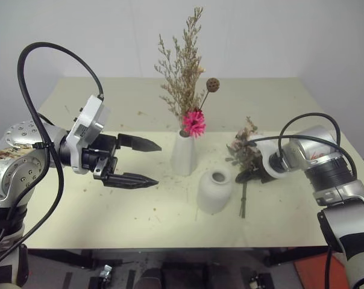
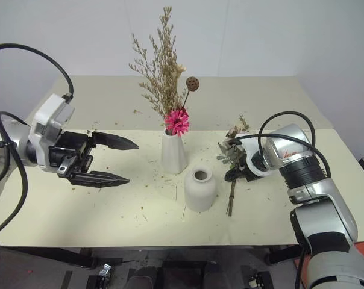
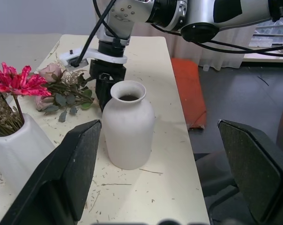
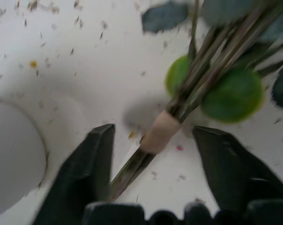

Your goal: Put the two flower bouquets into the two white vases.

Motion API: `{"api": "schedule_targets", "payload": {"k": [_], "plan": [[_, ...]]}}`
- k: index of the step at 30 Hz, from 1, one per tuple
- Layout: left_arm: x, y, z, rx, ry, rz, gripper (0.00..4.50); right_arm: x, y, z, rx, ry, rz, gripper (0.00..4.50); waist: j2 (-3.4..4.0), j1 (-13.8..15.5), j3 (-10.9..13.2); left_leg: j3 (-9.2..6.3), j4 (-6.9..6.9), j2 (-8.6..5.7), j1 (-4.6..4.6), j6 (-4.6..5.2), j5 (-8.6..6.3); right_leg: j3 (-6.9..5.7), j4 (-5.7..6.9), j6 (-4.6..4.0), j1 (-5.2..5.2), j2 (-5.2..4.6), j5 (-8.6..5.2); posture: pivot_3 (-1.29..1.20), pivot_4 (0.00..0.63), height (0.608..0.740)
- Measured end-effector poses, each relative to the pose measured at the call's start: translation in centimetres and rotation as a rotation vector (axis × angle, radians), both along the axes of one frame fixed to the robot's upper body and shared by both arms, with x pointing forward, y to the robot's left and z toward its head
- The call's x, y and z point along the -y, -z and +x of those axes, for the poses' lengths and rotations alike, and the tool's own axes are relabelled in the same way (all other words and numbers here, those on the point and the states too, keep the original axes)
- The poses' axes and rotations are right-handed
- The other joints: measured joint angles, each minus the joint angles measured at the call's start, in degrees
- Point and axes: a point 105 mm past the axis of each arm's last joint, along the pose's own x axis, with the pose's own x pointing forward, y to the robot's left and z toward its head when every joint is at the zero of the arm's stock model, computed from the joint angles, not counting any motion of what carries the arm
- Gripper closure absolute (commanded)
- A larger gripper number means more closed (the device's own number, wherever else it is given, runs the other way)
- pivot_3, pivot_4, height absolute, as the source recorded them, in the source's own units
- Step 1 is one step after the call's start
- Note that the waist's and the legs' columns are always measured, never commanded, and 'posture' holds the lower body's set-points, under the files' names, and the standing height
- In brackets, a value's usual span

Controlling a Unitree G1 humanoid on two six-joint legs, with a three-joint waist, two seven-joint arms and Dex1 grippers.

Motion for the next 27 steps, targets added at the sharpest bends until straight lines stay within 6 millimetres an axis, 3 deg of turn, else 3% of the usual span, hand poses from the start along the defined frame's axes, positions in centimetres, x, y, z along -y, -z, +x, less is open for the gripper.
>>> {"api": "schedule_targets", "payload": {"k": [4, 6, 16, 21, 24, 27], "plan": [[-0.4, -0.2, 0.0, 0.013, -0.025, 0.002, 0.19, 0.5, 0.1, 0.3, 0.008, 0.025, -0.022, 3.78, 0.00, -0.37, 0.00, -0.01, 0.00, 0.00, 0.03, 0.00, 0.00, 0.00, 0.00, 0.00, 0.03, 0.01, 0.00, 0.00, 0.150, 0.740], [-0.6, -0.2, -0.1, 0.017, -0.038, 0.000, 0.19, 0.5, 0.2, 0.5, 0.015, 0.035, -0.021, 4.26, 0.00, -0.47, 0.00, -0.01, 0.00, 0.00, 0.05, 0.00, 0.00, 0.00, 0.01, 0.00, 0.05, 0.00, 0.00, 0.00, 0.150, 0.740], [-2.1, 0.1, -0.6, 0.008, -0.105, -0.015, 0.19, 4.8, -1.6, 2.9, 0.187, 0.272, 0.025, 4.26, 0.00, -0.51, 0.00, 0.01, -0.01, -0.01, -0.01, 0.00, 0.00, 0.01, -0.01, 0.00, -0.01, 0.00, 0.00, 0.00, 0.150, 0.740], [-2.8, -0.4, -1.1, 0.012, -0.131, -0.039, 0.19, 5.8, -7.4, 4.7, 0.706, 0.212, 0.205, 4.26, 0.01, -0.46, 0.01, 0.00, -0.09, 0.03, -0.01, 0.00, 0.00, 0.01, -0.04, 0.02, -0.02, 0.02, 0.00, 0.00, 0.150, 0.740], [-2.9, -0.5, -1.3, 0.015, -0.137, -0.044, 0.19, 4.4, -11.1, 3.5, 0.978, 0.109, 0.407, 4.26, 0.02, -0.55, 0.01, 0.01, -0.12, 0.07, 0.04, 0.00, 0.00, 0.04, -0.02, 0.01, -0.01, 0.04, 0.00, 0.00, 0.150, 0.740], [-3.0, -0.4, -1.3, 0.014, -0.146, -0.040, 0.19, 3.3, -14.2, 1.2, 1.050, -0.029, 0.678, 4.26, 0.03, -0.57, 0.02, 0.03, -0.12, 0.09, 0.23, 0.00, 0.00, 0.08, 0.01, -0.01, 0.14, 0.06, 0.02, 0.00, 0.150, 0.740]]}}
